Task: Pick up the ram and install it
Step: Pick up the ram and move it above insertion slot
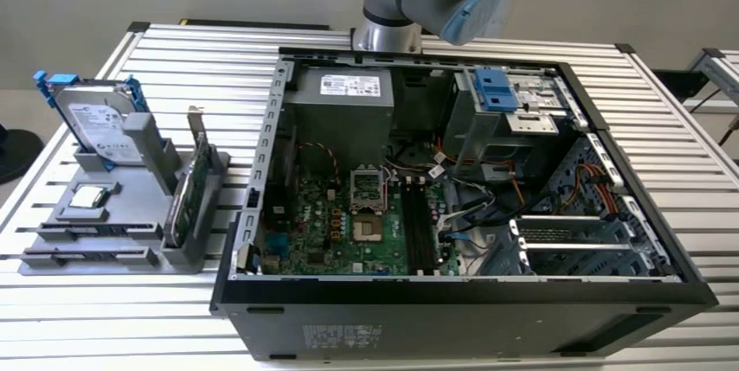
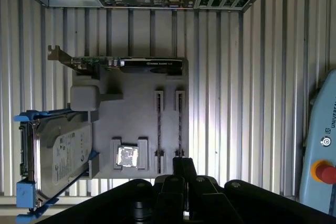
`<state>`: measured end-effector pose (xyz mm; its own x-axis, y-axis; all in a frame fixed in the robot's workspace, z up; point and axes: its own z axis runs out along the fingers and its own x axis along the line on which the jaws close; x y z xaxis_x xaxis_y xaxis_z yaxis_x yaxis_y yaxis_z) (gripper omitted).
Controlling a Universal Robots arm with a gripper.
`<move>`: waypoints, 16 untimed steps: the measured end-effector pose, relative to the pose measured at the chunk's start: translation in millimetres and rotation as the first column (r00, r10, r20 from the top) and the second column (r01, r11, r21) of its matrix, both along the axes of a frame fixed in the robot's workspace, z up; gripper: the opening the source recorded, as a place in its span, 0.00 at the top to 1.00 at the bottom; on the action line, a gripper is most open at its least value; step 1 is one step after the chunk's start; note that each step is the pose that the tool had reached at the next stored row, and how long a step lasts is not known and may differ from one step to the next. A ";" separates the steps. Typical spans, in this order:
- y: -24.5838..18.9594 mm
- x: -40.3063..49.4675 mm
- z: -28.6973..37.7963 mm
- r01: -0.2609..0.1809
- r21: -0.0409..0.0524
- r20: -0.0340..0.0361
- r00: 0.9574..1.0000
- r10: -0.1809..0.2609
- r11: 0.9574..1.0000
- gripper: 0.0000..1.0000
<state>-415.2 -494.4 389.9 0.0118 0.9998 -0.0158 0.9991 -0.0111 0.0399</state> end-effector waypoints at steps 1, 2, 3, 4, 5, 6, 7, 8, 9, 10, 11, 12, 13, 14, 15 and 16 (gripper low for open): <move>0.0 0.0 0.0 0.000 0.000 0.000 1.000 0.000 1.000 0.00; 0.0 0.0 0.0 0.000 0.000 0.000 1.000 0.000 1.000 0.00; 0.0 0.0 0.0 0.000 0.000 0.000 1.000 0.000 1.000 0.00; 0.0 0.0 0.0 0.000 0.000 0.000 1.000 0.000 1.000 0.00; 0.0 0.0 0.0 0.000 0.000 0.000 1.000 0.000 1.000 0.00; 0.0 0.0 0.0 0.000 0.000 0.000 1.000 0.000 1.000 0.00; 0.0 0.0 0.0 0.000 0.000 0.000 1.000 0.000 1.000 0.00; 0.0 0.0 0.0 0.000 0.000 0.000 1.000 0.000 1.000 0.00; 0.0 0.0 -0.1 0.000 0.000 0.000 1.000 0.000 1.000 0.00; 0.0 0.0 -0.2 0.000 0.000 0.000 1.000 0.000 1.000 0.00; 0.0 0.0 -0.4 0.000 0.000 0.000 1.000 0.000 1.000 0.00; 0.0 0.0 -0.7 0.000 0.000 0.000 1.000 0.000 1.000 0.00; 0.0 0.0 -1.1 0.001 0.000 0.000 1.000 -0.001 1.000 0.00; 0.0 0.0 -1.4 0.001 0.000 0.000 1.000 -0.001 1.000 0.00; 0.0 0.0 -1.8 0.002 0.000 0.000 1.000 -0.002 1.000 0.00; 0.0 0.0 -2.2 0.002 0.000 0.000 1.000 -0.002 1.000 0.00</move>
<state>-415.2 -494.4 387.7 0.0137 0.9998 -0.0157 0.9991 -0.0131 0.0397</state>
